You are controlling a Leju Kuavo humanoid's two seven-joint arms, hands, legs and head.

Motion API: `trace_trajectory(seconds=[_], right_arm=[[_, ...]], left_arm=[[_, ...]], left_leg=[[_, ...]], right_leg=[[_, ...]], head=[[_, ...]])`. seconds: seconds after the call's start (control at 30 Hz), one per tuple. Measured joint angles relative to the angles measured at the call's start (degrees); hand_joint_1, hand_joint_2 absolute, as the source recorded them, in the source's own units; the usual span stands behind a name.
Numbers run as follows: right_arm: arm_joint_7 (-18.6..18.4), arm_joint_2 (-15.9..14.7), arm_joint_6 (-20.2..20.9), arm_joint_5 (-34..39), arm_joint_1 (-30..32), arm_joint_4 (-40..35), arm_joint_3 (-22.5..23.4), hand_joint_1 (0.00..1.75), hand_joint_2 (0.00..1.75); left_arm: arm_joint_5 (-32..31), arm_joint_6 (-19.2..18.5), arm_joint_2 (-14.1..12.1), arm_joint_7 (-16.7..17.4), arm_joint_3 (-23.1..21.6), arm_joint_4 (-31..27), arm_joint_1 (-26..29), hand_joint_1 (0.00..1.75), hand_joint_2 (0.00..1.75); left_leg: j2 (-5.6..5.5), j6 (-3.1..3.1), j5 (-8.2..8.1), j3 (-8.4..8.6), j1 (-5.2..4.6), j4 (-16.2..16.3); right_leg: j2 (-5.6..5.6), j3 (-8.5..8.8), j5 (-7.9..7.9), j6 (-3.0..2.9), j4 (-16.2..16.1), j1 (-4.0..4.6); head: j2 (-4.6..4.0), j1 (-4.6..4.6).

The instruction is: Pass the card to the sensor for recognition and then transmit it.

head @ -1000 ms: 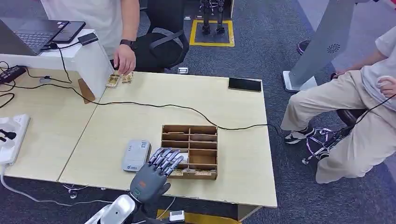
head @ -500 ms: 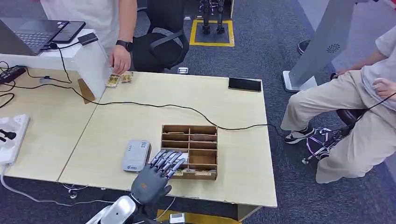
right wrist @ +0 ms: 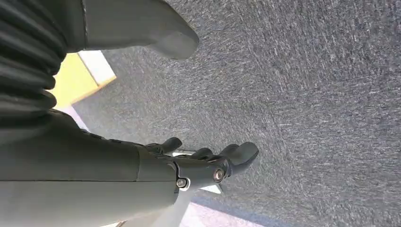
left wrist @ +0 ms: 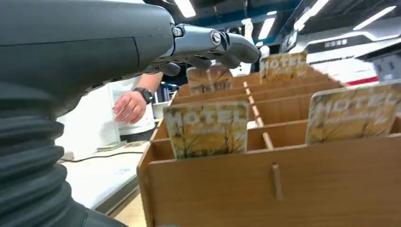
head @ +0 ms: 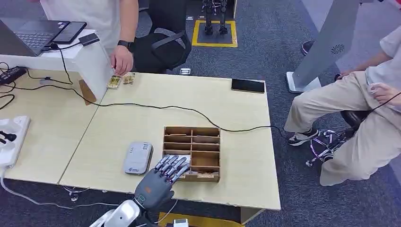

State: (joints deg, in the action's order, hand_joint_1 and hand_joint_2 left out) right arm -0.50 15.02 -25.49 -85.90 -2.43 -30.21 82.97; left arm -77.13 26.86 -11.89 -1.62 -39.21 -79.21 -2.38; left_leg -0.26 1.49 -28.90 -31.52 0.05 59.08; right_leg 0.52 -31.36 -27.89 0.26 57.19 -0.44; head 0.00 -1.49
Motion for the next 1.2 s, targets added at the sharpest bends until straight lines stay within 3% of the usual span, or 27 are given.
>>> trace_trajectory(seconds=[0.17, 0.37, 0.73, 1.2], right_arm=[[0.0, 0.0, 0.0, -0.02, 0.0, 0.02, 0.0, 0.0, 1.75], [-0.17, 0.0, -0.04, -0.02, 0.0, 0.09, 0.0, 0.0, 1.75], [-0.2, 0.0, -0.33, -0.02, 0.01, 0.61, 0.0, 0.0, 1.75], [-0.2, -0.02, -0.68, -0.02, -0.1, 1.44, 0.0, 0.0, 1.75]], left_arm=[[-1.54, 0.9, 0.77, 1.75, 0.0, 1.88, -0.15, 0.0, 1.75], [-5.73, 5.72, 2.19, 5.07, 0.0, 3.32, -0.09, 0.07, 1.75], [-7.89, 10.86, 4.92, 7.24, 0.42, 4.55, 0.41, 0.05, 1.75], [-8.05, 11.39, 6.51, 7.26, 1.05, 5.12, 0.57, 0.0, 1.75]], left_leg=[[0.0, 0.0, 0.0, 0.0, 0.0, 0.0], [0.0, 0.0, 0.0, -0.01, 0.0, 0.0], [-0.01, 0.0, 0.0, -0.02, -0.01, 0.0], [-0.01, 0.0, 0.0, -0.02, -0.01, 0.0]], right_leg=[[0.0, 0.0, 0.0, 0.0, 0.0, 0.0], [0.0, 0.0, 0.0, 0.0, 0.0, 0.0], [-0.01, 0.01, 0.0, 0.0, 0.0, 0.0], [-0.01, 0.0, 0.0, 0.0, 0.0, 0.0]], head=[[0.0, 0.0], [0.0, 0.0], [0.0, -0.02], [0.0, 0.0]])
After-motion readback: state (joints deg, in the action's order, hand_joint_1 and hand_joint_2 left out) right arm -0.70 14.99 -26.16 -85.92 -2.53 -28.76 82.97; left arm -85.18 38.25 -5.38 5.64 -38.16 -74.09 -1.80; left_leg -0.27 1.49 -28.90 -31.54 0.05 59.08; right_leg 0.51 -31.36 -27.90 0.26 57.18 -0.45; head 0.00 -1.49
